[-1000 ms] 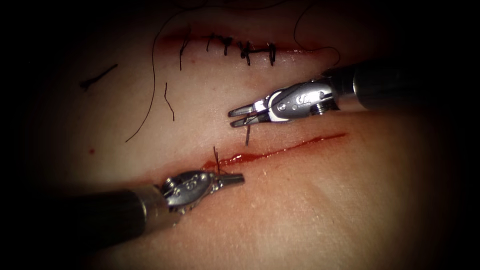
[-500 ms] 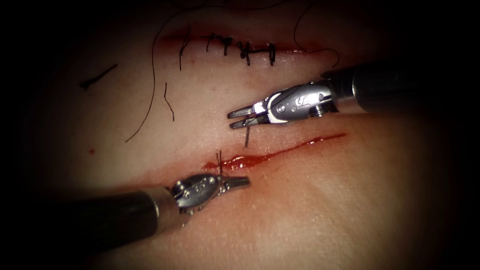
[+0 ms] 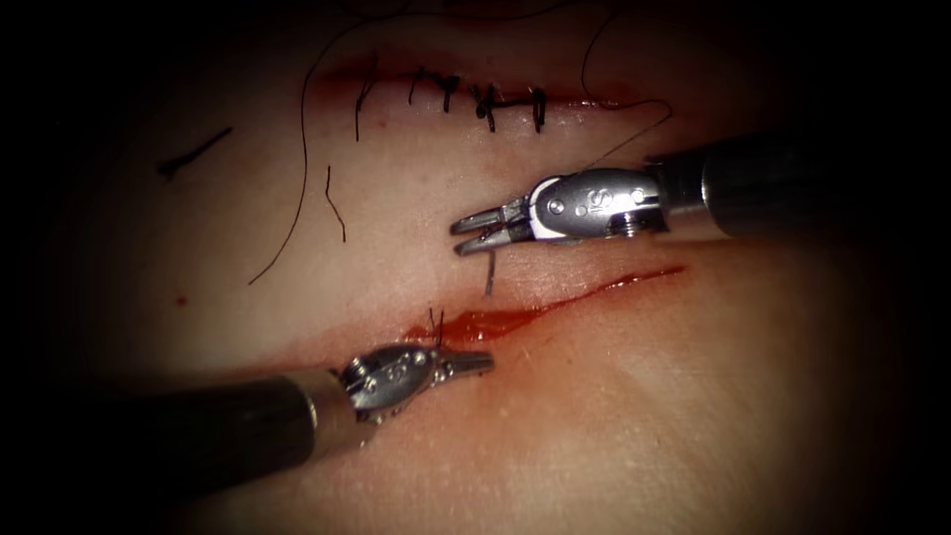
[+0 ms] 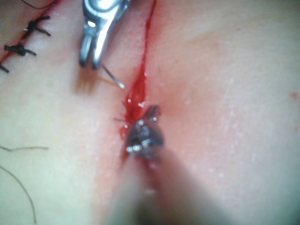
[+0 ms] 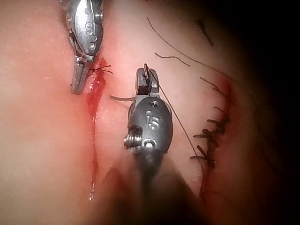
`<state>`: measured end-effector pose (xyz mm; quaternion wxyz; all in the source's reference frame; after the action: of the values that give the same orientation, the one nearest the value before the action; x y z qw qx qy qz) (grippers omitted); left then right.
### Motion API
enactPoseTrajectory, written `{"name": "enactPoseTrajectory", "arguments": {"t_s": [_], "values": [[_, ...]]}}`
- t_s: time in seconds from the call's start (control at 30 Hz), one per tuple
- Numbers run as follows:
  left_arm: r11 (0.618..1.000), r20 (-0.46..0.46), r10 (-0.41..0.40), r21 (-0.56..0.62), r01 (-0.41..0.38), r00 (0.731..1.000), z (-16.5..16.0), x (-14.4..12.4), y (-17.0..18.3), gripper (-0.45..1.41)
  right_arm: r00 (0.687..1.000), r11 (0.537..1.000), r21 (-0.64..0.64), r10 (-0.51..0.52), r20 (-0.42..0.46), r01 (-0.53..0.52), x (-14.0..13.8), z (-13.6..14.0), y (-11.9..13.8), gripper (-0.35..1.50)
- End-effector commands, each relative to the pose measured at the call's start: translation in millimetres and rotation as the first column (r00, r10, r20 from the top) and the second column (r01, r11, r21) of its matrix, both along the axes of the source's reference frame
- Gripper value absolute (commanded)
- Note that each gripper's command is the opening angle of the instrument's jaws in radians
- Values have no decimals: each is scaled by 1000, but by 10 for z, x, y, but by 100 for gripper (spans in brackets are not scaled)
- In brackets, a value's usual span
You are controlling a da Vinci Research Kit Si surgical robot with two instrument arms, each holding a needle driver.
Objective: Wound Closure
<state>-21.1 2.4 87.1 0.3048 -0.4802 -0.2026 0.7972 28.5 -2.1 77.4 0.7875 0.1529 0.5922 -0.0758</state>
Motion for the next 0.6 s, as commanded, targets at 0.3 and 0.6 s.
{"name": "enactPoseTrajectory", "arguments": {"t_s": [0.3,0.6], "values": [[1000,1,13,5,-13,1000,3,5,-8,-35,1000,992,127,-14,16,12,10,22,-17,-35],[1000,3,22,5,-22,1000,1,13,-11,-35,1000,960,279,8,8,-10,9,26,-14,-35]]}}
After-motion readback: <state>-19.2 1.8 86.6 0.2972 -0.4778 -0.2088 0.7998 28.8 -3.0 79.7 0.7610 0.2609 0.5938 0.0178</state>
